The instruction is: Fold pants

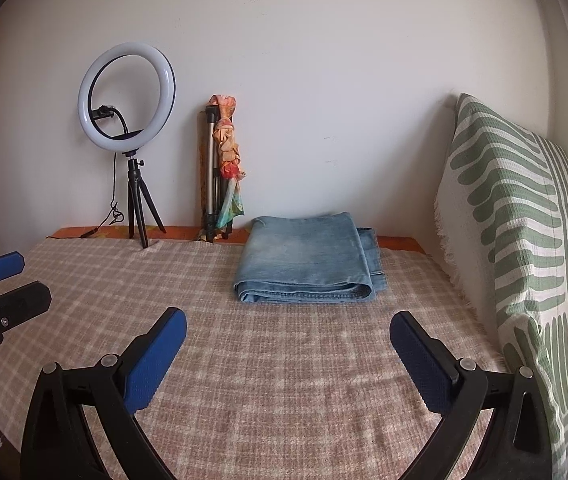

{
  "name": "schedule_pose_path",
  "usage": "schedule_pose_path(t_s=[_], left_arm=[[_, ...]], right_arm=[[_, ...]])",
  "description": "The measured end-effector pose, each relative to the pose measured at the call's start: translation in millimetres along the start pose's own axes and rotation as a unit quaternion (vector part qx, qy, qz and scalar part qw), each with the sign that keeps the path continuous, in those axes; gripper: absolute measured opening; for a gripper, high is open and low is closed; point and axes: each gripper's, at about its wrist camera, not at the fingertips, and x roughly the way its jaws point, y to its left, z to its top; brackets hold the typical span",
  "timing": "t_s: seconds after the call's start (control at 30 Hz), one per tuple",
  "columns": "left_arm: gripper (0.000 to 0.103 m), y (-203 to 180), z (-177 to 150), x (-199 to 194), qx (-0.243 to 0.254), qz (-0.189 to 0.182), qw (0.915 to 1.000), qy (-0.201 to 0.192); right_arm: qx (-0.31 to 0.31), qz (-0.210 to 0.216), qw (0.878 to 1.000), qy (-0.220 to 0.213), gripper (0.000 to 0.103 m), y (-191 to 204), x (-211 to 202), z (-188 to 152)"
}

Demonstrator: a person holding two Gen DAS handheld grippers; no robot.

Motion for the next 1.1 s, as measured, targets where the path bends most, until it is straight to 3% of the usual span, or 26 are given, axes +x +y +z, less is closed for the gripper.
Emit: schedule_pose_path(t_s=[0.4, 0.53, 1.1], left_arm=[[0.082, 2, -14, -2, 0.009, 0.041, 0.9991, -0.005], [0.099, 2, -13, -2, 0.006, 0.033, 0.9994, -0.004], [0.099, 3, -12, -4, -0.014, 0.023, 0.9996, 0.002]], right_arm=[[-0.033, -0.018, 0.999, 0.002, 0.103, 6, 3, -12], [-0.031, -0.017, 0.999, -0.004, 0.103, 7, 1, -10], [-0.025, -0.013, 1.000, -0.005, 0.103, 5, 2, -9]])
